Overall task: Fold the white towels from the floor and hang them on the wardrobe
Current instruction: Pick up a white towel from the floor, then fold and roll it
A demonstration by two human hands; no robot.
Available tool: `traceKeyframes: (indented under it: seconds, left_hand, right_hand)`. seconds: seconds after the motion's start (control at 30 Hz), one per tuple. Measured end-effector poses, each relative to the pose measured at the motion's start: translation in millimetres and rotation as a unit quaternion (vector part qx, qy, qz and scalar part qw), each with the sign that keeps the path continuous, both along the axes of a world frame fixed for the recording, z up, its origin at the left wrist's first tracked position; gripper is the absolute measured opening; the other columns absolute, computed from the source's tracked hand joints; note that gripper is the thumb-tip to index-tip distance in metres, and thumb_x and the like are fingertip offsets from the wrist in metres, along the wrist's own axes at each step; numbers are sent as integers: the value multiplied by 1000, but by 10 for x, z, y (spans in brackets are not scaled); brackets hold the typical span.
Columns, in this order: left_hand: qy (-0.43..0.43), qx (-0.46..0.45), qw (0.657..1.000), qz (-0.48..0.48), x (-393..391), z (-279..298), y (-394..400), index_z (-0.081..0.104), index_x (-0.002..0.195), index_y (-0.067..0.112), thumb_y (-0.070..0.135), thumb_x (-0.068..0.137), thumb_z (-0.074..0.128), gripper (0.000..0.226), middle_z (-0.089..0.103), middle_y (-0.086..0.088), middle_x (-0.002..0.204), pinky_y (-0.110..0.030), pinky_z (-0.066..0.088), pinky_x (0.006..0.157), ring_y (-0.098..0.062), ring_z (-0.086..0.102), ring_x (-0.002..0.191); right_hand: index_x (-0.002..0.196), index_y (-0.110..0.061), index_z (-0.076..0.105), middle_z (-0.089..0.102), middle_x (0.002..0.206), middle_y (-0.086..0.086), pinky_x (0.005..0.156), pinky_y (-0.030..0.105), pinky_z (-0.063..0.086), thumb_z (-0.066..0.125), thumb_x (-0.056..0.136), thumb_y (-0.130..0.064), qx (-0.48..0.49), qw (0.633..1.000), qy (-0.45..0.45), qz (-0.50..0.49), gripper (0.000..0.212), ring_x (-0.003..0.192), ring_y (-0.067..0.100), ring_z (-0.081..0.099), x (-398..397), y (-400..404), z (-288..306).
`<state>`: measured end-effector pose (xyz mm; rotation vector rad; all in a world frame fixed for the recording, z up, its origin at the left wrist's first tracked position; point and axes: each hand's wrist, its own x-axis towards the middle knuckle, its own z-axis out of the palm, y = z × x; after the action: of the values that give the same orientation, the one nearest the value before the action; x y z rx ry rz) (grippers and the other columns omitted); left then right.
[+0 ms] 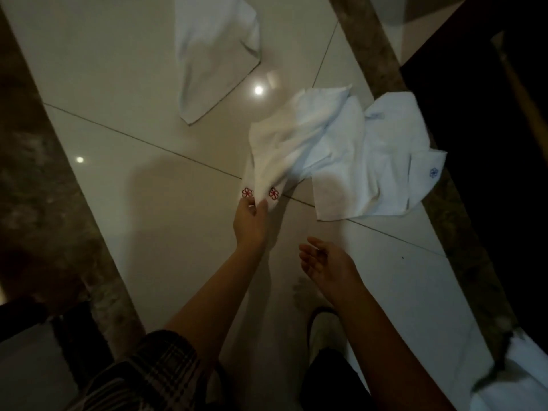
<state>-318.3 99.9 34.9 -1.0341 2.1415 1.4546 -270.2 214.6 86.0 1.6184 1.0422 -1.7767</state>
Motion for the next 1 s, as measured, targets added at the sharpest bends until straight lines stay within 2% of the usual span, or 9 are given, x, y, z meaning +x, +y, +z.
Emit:
traceKeyframes:
  seconds: [0.17, 0.3, 0.4, 0.47, 0.57, 0.7, 0.8, 0.9, 1.0]
  left_hand:
    - [48, 77, 996, 2, 37, 893, 116, 49, 96, 15, 17, 97, 51, 3, 57, 2, 91, -35, 57, 77, -16, 62, 87]
    - [66, 112, 991, 25, -42, 1801, 184, 48, 95, 9, 13, 96, 54, 8, 58, -4, 91, -19, 56, 60, -10, 61, 78]
    - [72, 116, 990, 31, -23, 2482, 167, 48, 97, 13, 14, 94, 56, 9, 59, -5, 96, -17, 56, 60, -16, 64, 80]
    - [58, 131, 988, 49, 21, 2954, 116, 47, 105, 12, 15, 92, 60, 18, 58, -6, 102, -24, 58, 66, -17, 65, 84]
    - [51, 148, 985, 78, 108, 3670, 9, 44, 117, 14, 14, 89, 64, 35, 52, -4, 112, -42, 56, 85, -24, 59, 102]
    - [95, 123, 987, 35, 225, 4661, -233, 32, 145, 17, 10, 87, 65, 67, 49, -3, 129, -46, 49, 97, -21, 52, 117]
    - [141, 142, 980, -9, 336, 5426, -488, 54, 131, 17, 10, 91, 62, 41, 61, 3, 112, -36, 53, 91, -8, 61, 97]
    - [178, 187, 965, -40, 490, 6100, -747, 67, 110, 9, 3, 92, 58, 21, 67, 6, 89, -16, 53, 69, 2, 66, 74]
    - [235, 162, 955, -78, 625, 6647, -940, 69, 105, 6, 6, 89, 63, 17, 71, 0, 94, -23, 52, 75, 1, 67, 81]
  right_hand:
    - [126, 1, 54, 62, 90, 12, 64, 27, 47, 48, 97, -7, 32, 999, 8, 35, 31, 79, 21, 59, -44, -139, 623]
    - [135, -10, 48, 61, 115, 19, 68, 28, 51, 52, 92, 1, 60, 992, 80, 75, 44, 92, 26, 61, -113, -179, 1318]
    - [134, -14, 46, 57, 125, 19, 77, 34, 53, 63, 86, 1, 113, 976, 142, 122, 53, 106, 31, 60, -146, -180, 1911]
    - [130, -14, 49, 58, 121, 9, 81, 33, 52, 72, 81, -7, 171, 944, 190, 208, 55, 105, 26, 60, -136, -174, 2332]
    - [111, -11, 63, 61, 99, -2, 67, 21, 45, 74, 82, -22, 260, 874, 245, 330, 32, 87, 16, 59, -68, -158, 2956]
    - [96, -9, 71, 62, 105, 15, 81, 33, 48, 73, 81, -21, 355, 791, 248, 432, 20, 96, 30, 59, 50, -122, 3697]
    - [96, -4, 71, 66, 104, 15, 90, 37, 44, 71, 83, -21, 367, 751, 275, 474, 21, 100, 29, 58, 148, -177, 4316]
    - [102, -3, 63, 63, 105, 12, 79, 30, 38, 61, 91, -22, 367, 748, 300, 464, 22, 100, 26, 54, 261, -315, 4966]
    - [100, 0, 55, 62, 93, 14, 74, 38, 43, 50, 97, -20, 392, 747, 329, 424, 22, 86, 27, 57, 356, -481, 5630]
